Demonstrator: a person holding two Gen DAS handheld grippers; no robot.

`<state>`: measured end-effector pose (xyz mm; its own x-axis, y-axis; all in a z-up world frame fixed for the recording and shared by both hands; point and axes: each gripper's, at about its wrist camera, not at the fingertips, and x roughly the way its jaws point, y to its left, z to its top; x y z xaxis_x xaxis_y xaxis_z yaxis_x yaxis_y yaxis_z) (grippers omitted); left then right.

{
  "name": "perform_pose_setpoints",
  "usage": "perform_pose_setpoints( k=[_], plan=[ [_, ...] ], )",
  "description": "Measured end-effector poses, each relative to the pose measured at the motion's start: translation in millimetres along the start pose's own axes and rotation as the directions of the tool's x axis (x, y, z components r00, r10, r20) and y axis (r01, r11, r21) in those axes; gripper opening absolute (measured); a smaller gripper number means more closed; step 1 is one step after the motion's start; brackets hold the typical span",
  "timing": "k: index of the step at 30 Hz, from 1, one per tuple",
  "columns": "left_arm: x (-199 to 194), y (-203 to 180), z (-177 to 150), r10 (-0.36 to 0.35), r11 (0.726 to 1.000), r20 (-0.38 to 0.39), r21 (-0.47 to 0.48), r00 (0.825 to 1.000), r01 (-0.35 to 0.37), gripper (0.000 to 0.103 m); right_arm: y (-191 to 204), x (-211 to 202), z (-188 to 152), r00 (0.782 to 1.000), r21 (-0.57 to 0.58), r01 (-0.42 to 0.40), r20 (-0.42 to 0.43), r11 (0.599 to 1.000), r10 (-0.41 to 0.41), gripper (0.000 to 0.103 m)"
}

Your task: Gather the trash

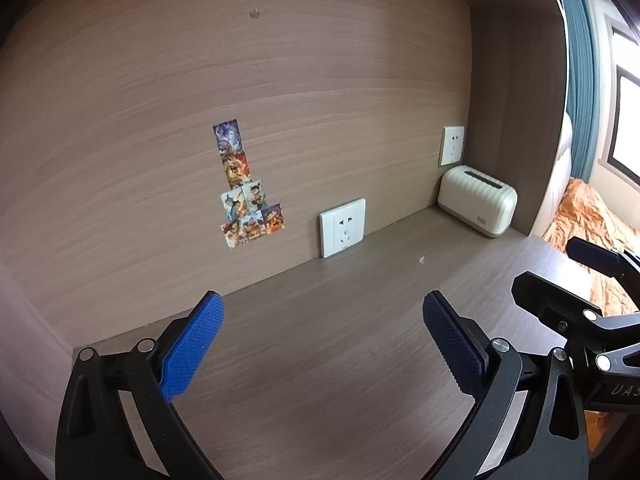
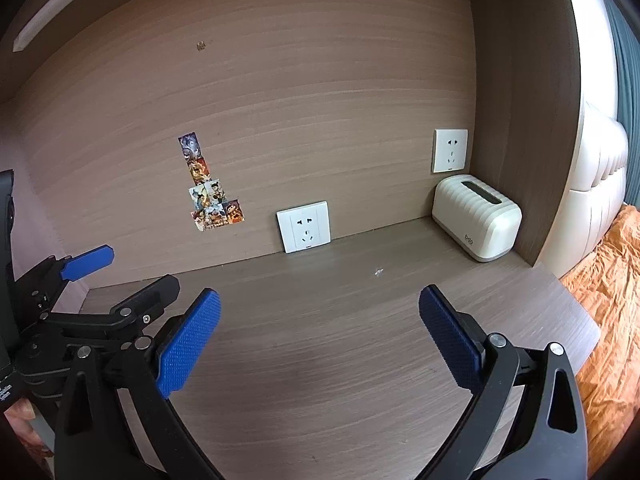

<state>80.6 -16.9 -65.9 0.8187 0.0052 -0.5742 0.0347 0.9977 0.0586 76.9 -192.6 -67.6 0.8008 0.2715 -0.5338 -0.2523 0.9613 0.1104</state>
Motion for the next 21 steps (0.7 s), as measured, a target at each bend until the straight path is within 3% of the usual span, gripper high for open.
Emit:
perform_pose_setpoints(
  k=[21],
  plan=[
    [23.4, 20.3, 2.9, -0.074, 0.997, -0.032, -0.026, 0.997, 0.073, 0.098, 12.7, 14.0, 5.7, 0.999, 0.021, 0.036, -0.022, 0.999, -0.036, 0.099]
  ],
)
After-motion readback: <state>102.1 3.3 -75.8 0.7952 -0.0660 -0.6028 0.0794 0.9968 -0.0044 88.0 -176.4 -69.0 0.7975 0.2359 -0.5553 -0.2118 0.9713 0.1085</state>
